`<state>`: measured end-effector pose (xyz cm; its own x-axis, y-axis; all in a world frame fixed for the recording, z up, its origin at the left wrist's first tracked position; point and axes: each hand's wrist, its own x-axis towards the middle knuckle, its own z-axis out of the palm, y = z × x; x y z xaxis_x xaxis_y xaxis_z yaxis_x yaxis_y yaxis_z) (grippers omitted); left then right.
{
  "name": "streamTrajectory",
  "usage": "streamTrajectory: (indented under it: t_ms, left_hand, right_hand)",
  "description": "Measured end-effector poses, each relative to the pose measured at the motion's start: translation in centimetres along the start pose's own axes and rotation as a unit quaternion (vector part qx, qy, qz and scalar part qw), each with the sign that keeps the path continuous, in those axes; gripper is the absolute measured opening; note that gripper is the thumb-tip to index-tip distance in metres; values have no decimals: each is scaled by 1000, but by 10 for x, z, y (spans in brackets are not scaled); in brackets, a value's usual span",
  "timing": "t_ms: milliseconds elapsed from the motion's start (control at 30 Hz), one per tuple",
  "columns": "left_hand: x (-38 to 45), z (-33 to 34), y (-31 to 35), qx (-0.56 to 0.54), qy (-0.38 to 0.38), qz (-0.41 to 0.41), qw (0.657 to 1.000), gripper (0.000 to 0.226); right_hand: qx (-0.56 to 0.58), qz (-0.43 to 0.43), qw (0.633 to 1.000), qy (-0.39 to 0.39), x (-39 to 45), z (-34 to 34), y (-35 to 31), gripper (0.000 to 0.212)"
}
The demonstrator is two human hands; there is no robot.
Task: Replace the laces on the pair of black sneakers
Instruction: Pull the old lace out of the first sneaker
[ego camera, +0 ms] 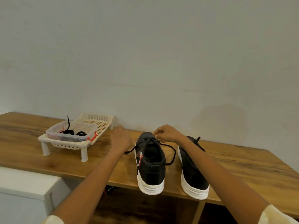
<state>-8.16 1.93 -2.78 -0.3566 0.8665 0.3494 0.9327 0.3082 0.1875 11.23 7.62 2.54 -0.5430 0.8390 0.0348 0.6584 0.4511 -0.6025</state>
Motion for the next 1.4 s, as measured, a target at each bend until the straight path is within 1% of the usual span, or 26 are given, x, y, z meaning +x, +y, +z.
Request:
streamTrajectory:
  t_ms: [33,67,100,133,167,200,233,300,433,500,533,600,633,667,700,733,867,933,1000,1067,1100,1167,1233,1267,1333,1400]
  left_hand:
    - [0,-5,6,-74,14,68,995,33]
    - [-2,-13,13,-160,1,135,978,30]
    - [-5,-22,20,-218,-42,193,956,29]
    - [-7,-30,26,-239,-95,234,937,28]
    - [-6,-35,29,-230,-135,257,929,27]
    - [-3,-35,30,-216,-156,258,928,26]
    - [0,-33,30,-214,-166,245,931,25]
    - [4,-26,29,-227,-156,219,936,19]
    - [3,-13,30,-239,-89,191,948,14]
    - [2,-5,29,-320,-72,130,936,13]
    - [1,-3,28,-392,-80,77,913,12]
    - [-1,-1,25,-533,-115,-37,838,13]
    - [0,0,24,-574,-132,-78,805,14]
    - [-1,1,23,-598,-144,-104,781,15]
    - [-2,2,22,-610,-151,-115,769,15]
    - [-2,3,22,-615,-151,-117,765,15]
    - [1,6,25,-594,-125,-98,789,14]
    - [2,6,28,-587,-118,-86,796,16]
    - [1,7,30,-592,-139,-58,791,22]
    - [-2,9,28,-615,-185,-22,767,29]
    - [-3,11,26,-622,-203,-7,756,31]
    - [-5,11,25,-620,-220,16,753,30]
    - [-7,5,28,-618,-200,5,760,22]
    - [-8,1,31,-623,-180,-9,761,18]
    - [-5,-8,37,-635,-140,-17,760,16]
    - [2,-20,40,-644,-100,-23,758,16]
  right_hand:
    - [4,3,1000,-5,1,2,0,23]
    - [5,5,1000,-6,1,3,-1,22]
    - [5,8,1000,-3,2,4,-1,20]
    - [5,10,1000,2,3,4,0,19]
    - [10,12,1000,8,3,3,0,19]
    - [17,14,1000,10,3,3,-1,19]
    - [22,16,1000,6,3,2,-1,19]
    - [21,18,999,-21,3,1,-2,17]
    - [42,43,996,-70,3,-7,-5,21]
    - [69,57,992,-87,4,-12,-6,21]
    - [69,53,992,-93,4,-14,-6,19]
    - [46,26,995,-89,7,-15,-6,20]
    - [34,10,996,-85,10,-13,-6,24]
    - [21,-2,996,-85,12,-11,-5,27]
    - [7,-13,996,-88,14,-8,-5,30]
    - [-8,-24,996,-88,17,-5,-4,30]
    - [-39,-63,994,-77,23,-6,-5,18]
    - [-58,-66,993,-83,25,-8,-8,18]
    - [-55,-77,995,-41,30,-8,-16,30]
    - [-1,-81,996,40,35,-10,-31,40]
    - [20,-77,994,75,37,-13,-39,41]
    - [12,-68,993,93,39,-15,-51,38]
    - [-8,-65,994,82,40,-12,-55,34]
    - [3,-63,995,82,38,-10,-54,36]
    - [38,-63,993,92,33,-9,-46,49]
    - [60,-61,992,94,23,-10,-35,54]
